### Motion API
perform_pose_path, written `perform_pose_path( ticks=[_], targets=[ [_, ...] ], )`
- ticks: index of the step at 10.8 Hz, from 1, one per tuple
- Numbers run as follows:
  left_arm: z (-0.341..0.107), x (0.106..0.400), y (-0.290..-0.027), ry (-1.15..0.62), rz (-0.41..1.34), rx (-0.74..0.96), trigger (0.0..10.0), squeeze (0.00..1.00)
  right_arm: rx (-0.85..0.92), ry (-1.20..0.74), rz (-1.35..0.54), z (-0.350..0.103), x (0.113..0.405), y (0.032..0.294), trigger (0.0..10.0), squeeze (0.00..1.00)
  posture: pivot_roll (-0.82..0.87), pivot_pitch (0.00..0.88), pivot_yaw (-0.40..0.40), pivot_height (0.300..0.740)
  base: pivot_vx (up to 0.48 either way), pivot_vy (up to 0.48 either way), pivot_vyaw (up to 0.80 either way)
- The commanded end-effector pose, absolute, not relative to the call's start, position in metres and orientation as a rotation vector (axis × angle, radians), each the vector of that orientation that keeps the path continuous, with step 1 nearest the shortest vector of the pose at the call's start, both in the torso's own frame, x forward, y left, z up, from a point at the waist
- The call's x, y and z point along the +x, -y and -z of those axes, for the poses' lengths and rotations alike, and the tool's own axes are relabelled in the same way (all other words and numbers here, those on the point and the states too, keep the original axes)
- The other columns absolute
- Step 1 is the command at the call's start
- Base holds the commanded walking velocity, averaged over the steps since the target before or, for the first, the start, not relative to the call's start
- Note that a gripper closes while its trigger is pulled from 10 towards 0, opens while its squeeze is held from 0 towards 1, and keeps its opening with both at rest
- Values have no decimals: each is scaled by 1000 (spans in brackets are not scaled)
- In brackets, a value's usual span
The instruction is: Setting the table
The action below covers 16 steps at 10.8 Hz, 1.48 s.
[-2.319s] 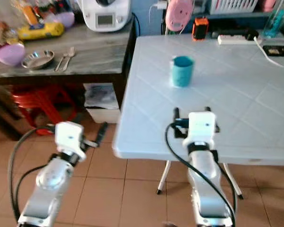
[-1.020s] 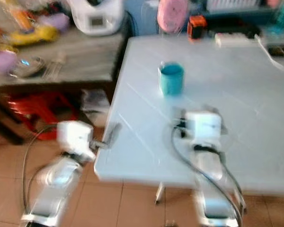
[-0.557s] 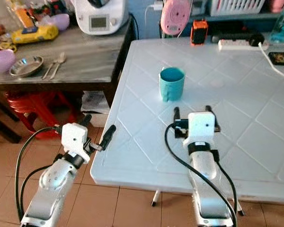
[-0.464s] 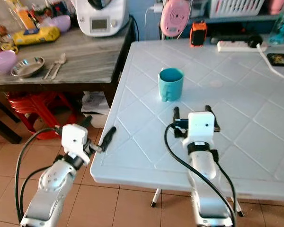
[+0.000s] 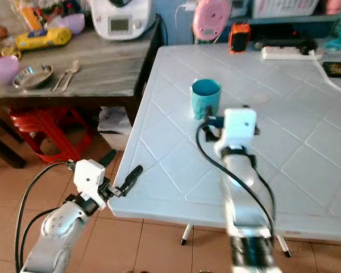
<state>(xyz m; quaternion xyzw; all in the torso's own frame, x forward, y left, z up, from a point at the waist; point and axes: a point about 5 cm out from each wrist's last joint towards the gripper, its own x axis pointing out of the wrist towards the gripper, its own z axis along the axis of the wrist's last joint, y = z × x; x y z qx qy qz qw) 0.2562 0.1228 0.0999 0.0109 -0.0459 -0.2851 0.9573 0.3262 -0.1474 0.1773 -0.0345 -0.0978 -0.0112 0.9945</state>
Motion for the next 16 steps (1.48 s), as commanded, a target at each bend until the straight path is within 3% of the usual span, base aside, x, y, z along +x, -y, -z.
perform_pose_path(
  ticks=[1,5,10,11,12,16],
  targets=[
    [-100,252,-126,87,592,33,10000,0,-57,200,-23,-180,332,137,10000,0,-130,156,118,740,0,0,0],
    [-98,243,-128,79,614,27,10000,0,-21,178,-82,-182,352,114,10000,0,-111,184,112,740,0,0,0],
    [-92,241,-125,100,695,-45,10000,0,-55,141,1,-181,367,125,10000,0,-116,199,105,740,0,0,0],
    [-91,241,-125,99,696,-51,10000,0,-57,137,15,-181,370,128,8980,0,-120,201,107,740,0,0,0],
    [-91,240,-124,100,697,-56,10000,0,-57,135,23,-181,372,129,0,0,-119,202,106,740,0,0,0],
    [-89,242,-125,107,687,-57,10000,0,-89,178,67,-188,375,133,0,0,-118,197,106,740,0,0,0]
  ],
)
